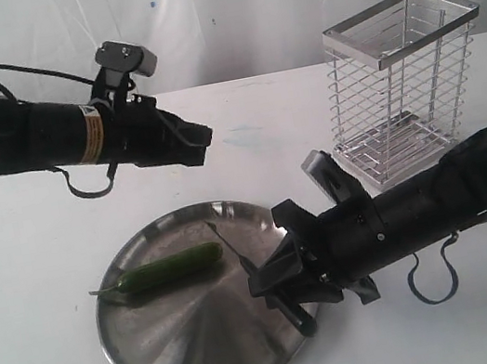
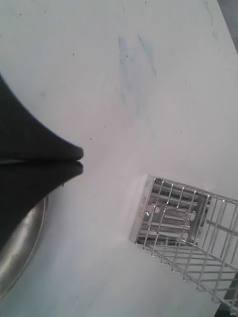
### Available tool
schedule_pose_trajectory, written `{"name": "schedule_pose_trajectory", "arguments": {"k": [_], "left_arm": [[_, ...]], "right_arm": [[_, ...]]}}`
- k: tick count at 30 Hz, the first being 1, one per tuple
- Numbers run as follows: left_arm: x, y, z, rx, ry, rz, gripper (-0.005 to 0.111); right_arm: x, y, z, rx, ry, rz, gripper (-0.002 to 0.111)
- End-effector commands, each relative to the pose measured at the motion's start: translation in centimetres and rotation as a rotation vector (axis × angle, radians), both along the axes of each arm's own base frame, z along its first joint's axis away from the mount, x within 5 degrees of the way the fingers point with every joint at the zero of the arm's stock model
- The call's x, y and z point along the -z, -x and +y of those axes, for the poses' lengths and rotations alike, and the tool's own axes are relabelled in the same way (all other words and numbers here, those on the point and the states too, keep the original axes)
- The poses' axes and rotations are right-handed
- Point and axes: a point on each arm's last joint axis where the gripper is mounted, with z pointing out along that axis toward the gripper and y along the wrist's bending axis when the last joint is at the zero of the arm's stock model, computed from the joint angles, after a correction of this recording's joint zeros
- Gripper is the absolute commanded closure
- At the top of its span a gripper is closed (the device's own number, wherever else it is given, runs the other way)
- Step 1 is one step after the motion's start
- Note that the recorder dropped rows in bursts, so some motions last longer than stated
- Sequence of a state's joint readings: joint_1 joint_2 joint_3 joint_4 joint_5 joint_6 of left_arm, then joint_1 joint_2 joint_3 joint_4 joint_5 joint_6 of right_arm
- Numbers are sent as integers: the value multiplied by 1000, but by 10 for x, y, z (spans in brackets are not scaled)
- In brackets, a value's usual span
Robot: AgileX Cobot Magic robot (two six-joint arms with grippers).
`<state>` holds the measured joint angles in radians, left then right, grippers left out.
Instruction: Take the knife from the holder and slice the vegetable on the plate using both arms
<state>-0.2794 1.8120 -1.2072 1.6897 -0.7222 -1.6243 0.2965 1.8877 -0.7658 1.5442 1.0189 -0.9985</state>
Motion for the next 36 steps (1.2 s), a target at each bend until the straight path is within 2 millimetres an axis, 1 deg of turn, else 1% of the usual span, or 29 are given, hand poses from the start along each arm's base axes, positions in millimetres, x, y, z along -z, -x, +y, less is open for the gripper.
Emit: {"name": "schedule_pose_trajectory", "arguments": {"k": [1, 4, 10, 15, 20, 24, 27, 30, 32, 36], "left_arm": [[-13, 9, 7, -78, 16, 32, 106], [-7, 14, 9, -88, 9, 53, 106], [17, 27, 13, -86, -27, 121, 106], [21, 30, 14, -79, -29, 140, 106], [22, 29, 16, -105, -42, 134, 106], [24, 26, 18, -133, -59, 128, 106], [31, 28, 12, -88, -28, 170, 106], [41, 30, 5, -26, 23, 229, 106], [47, 29, 4, -20, 28, 245, 106], [54, 30, -2, 20, 79, 278, 106]], "right_arm": [[-14, 10, 1, -41, 4, -44, 108], [-14, 15, 5, -31, 36, -32, 108], [-10, 17, 10, -40, 82, -66, 108], [-11, 16, 9, -85, 105, -195, 108], [-22, 13, 0, -110, 243, -377, 108], [-28, 18, -8, -211, 341, -468, 108], [-28, 19, -14, -239, 412, -489, 108], [-27, 19, -16, -260, 439, -511, 108], [-27, 19, -16, -288, 449, -530, 108], [-24, 19, -19, -325, 491, -561, 108]]}}
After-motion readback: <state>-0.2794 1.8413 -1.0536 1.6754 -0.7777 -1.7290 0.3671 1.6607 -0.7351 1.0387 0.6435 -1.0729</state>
